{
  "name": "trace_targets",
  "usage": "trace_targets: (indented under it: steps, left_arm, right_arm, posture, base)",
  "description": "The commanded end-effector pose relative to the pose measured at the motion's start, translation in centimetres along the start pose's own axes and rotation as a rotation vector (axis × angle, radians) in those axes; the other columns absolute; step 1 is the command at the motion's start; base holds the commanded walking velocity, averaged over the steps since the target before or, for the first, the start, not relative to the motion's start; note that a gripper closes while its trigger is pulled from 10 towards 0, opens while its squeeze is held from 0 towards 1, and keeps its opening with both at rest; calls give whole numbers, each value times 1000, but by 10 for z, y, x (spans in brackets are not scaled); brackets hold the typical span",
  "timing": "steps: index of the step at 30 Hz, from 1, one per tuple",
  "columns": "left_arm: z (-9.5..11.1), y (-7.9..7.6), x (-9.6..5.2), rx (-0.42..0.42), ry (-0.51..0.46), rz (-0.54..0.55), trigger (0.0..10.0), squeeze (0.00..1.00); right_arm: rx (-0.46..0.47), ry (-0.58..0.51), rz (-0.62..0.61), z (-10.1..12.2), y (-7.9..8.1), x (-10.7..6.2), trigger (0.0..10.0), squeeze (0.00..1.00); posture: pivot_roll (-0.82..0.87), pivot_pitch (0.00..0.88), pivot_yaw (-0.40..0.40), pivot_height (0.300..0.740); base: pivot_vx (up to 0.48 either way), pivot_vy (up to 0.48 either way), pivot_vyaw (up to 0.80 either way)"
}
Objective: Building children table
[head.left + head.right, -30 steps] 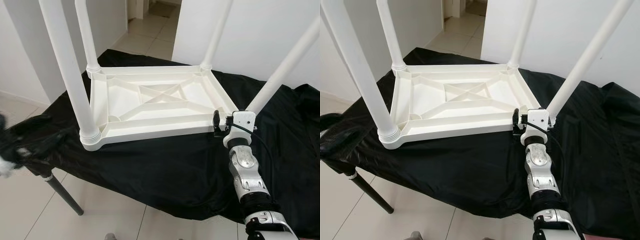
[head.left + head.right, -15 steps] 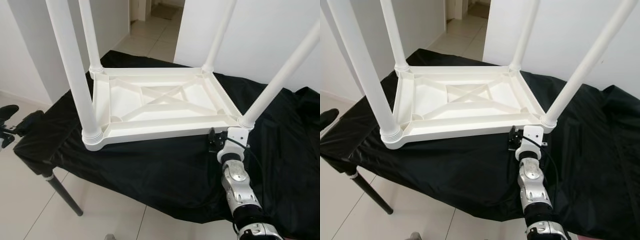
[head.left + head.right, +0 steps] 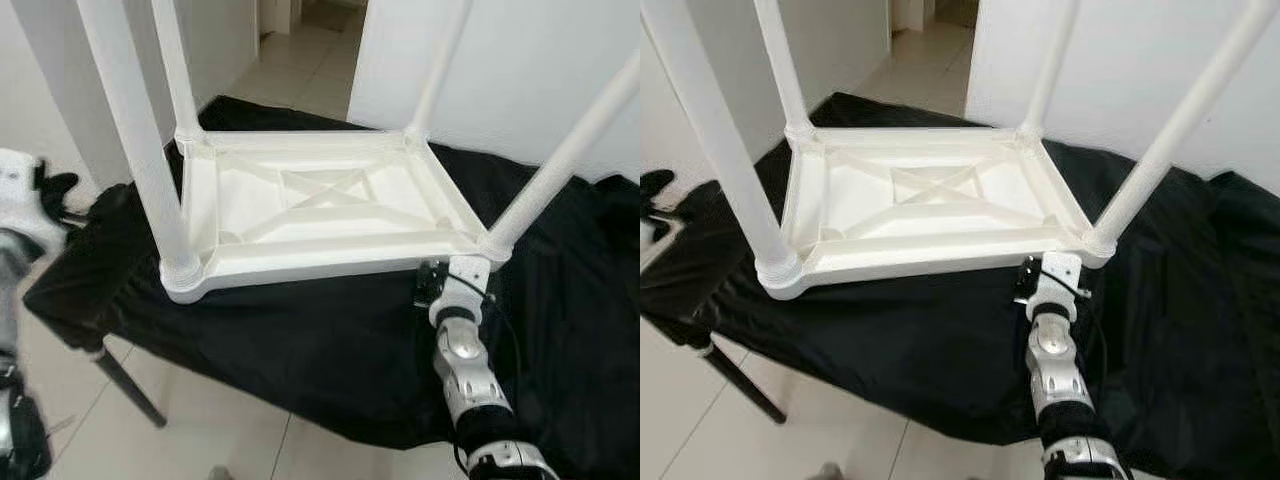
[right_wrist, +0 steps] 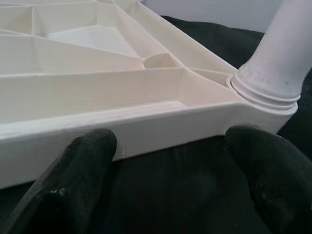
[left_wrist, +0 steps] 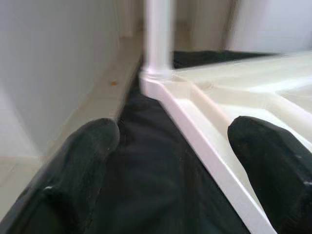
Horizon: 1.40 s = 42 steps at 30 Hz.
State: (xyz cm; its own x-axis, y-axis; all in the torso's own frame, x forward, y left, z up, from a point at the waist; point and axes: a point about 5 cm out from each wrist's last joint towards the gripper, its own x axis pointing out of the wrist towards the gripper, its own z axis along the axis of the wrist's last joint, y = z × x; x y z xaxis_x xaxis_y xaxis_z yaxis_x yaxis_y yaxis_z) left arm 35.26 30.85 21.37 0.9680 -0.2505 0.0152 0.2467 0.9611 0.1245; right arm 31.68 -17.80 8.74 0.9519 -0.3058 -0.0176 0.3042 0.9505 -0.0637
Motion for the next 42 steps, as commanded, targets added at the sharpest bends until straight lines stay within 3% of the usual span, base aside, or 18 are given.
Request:
trace_targets:
  steps: [1, 6, 7, 12, 14, 16, 17, 22, 23, 25, 26, 28, 33, 36, 38, 42]
  left_arm:
    - [-6, -7, 8, 5, 30, 3, 10000, 0]
    - [-3, -19, 18, -16, 1, -41, 10000, 0]
    - [-1, -35, 26, -57, -43, -146, 10000, 0]
    - [-2, -41, 29, -68, -54, -190, 10000, 0]
    - [-8, -61, 31, -98, -81, -344, 10000, 0]
    - [-8, -61, 31, -98, -81, -344, 10000, 0]
    - [-13, -78, 31, -126, -101, -474, 10000, 0]
    - [-15, -87, 30, -134, -102, -548, 10000, 0]
    - [-22, -113, 23, -134, -93, -718, 10000, 0]
    - [-22, -113, 23, -134, -93, -718, 10000, 0]
    - [-27, -134, 17, -155, -84, -836, 10000, 0]
    - [-28, -147, 13, -189, -97, -905, 10000, 0]
    - [-25, -162, 9, -232, -124, -966, 10000, 0]
    - [-21, -179, 9, -267, -147, -1000, 10000, 0]
    - [-21, -181, 9, -270, -150, -1001, 10000, 0]
    - [-10, -202, 0, -296, -185, -1043, 10000, 0]
  right_arm:
    - [-10, 26, -35, -3, -6, 2, 10000, 0]
    - [-10, 29, -36, -3, -5, 1, 10000, 0]
    - [-10, 33, -45, -2, -4, 3, 10000, 0]
    - [-9, 29, -51, 0, -4, 5, 10000, 0]
    - [-3, 19, -66, 8, -6, 14, 10000, 0]
    - [-3, 19, -66, 8, -6, 14, 10000, 0]
    - [-3, 9, -85, 15, -10, 22, 10000, 0]
    - [-4, 4, -92, 19, -11, 26, 10000, 0]
    - [-10, -3, -94, 24, -11, 32, 10000, 0]
    - [-10, -3, -94, 24, -11, 32, 10000, 0]
    - [-15, -3, -88, 26, -9, 36, 10000, 0]
    - [-19, 1, -83, 27, -7, 39, 10000, 0]
    - [-23, 8, -80, 27, -6, 41, 10000, 0]
    - [-35, 12, -65, 25, -3, 42, 10000, 0]
    - [-36, 13, -62, 25, -3, 42, 10000, 0]
    - [-27, 56, -50, 17, -2, 42, 10000, 0]
  posture:
    - [61, 0, -85, 740]
    - [48, 0, -79, 740]
    - [36, 0, -69, 740]
    - [30, 0, -64, 740]
    - [14, 0, -54, 740]
    - [14, 0, -54, 740]
    - [9, 0, -55, 740]
    - [13, 0, -62, 740]
    - [23, 0, -72, 740]
    - [23, 0, -72, 740]
    - [31, 0, -77, 740]
    - [32, 0, -77, 740]
    - [34, 0, -79, 740]
    - [38, 0, -80, 740]
    - [38, 0, -80, 740]
    - [31, 0, -63, 740]
  base:
    - [0, 0, 0]
    - [0, 0, 0]
    - [0, 0, 0]
    - [0, 0, 0]
    - [0, 0, 0]
    - [0, 0, 0]
    - [0, 0, 0]
    - [0, 0, 0]
    - [0, 0, 0]
    - [0, 0, 0]
    - [0, 0, 0]
    - [0, 0, 0]
    - [0, 0, 0]
    - [0, 0, 0]
    - [0, 0, 0]
    - [0, 0, 0]
